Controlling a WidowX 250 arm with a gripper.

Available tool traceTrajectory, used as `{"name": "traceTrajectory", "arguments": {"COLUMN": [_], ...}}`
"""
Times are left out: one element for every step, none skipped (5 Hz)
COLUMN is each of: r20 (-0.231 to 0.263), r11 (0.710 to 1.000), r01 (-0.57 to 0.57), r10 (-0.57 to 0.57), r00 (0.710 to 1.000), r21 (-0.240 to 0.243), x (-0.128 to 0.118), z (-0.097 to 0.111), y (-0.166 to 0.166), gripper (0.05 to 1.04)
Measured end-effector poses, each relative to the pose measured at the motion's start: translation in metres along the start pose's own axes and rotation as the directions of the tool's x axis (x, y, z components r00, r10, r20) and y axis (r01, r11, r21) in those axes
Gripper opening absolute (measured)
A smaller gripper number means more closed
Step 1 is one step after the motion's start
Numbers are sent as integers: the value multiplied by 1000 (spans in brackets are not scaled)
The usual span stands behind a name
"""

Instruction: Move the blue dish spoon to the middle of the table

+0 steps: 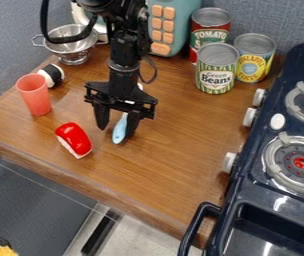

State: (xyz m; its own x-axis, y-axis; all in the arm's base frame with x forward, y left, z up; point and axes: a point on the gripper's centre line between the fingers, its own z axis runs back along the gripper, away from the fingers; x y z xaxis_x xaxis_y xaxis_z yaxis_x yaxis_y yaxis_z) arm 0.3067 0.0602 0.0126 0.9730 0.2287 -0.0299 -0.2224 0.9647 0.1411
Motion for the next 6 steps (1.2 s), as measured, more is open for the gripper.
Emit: {"name": "traceTrajectory", "arguments": {"r20": [13,1,-4,-2,60,149], "r11": [999,997,995,987,985,986], "r01": [39,72,102,160,154,114], "r10": [-39,-72,-102,-161,-150,-95], "r00": [999,997,995,987,987,984], "r21": [-5,13,5,-31,-77,-124], "x": [2,0,-1,2,6,6], "z": [-1,-1,-1,3,23,52], "y": [-1,2,0,-3,9,30], "gripper": [343,309,308,308,308,308]}}
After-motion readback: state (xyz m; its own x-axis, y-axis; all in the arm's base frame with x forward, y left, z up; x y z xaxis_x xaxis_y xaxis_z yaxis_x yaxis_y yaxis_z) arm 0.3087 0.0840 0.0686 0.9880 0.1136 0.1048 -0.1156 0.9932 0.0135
